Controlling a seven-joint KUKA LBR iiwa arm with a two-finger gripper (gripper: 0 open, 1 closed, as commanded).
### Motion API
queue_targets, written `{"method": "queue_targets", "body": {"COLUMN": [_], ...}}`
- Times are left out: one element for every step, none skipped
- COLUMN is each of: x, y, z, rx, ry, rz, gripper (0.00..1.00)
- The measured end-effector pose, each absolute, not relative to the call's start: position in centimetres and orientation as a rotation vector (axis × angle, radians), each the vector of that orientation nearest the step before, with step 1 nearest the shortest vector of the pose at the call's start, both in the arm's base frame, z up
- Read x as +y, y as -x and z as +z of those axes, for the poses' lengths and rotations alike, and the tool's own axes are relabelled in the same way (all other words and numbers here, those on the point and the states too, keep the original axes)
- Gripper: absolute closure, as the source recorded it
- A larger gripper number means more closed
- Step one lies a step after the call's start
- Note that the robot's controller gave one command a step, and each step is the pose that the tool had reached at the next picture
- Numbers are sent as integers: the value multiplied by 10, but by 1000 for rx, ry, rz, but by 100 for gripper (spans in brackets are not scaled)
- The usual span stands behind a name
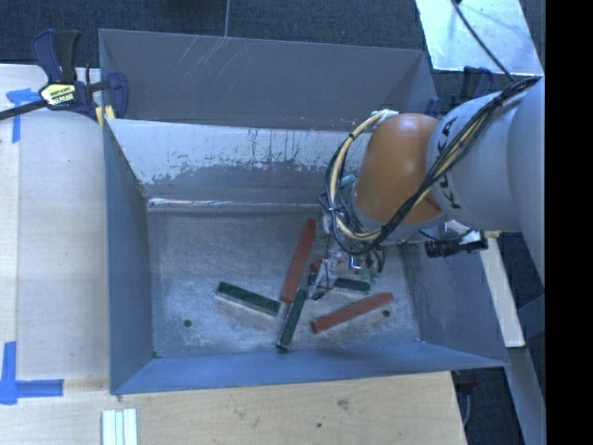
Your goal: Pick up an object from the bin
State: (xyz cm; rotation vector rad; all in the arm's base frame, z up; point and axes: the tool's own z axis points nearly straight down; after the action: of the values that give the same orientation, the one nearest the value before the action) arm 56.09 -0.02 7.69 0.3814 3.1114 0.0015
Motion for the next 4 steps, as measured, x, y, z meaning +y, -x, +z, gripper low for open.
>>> {"method": "queue_targets", "body": {"x": [0, 40, -19, -17], "y": [-559, -554, -569, -568], "z": [76, 194, 291, 289], "rx": [3114, 3112, 3114, 3118], "ry": [-382, -348, 323, 325], "rz": [0, 5, -4, -1], "gripper": [100, 100, 100, 0]}}
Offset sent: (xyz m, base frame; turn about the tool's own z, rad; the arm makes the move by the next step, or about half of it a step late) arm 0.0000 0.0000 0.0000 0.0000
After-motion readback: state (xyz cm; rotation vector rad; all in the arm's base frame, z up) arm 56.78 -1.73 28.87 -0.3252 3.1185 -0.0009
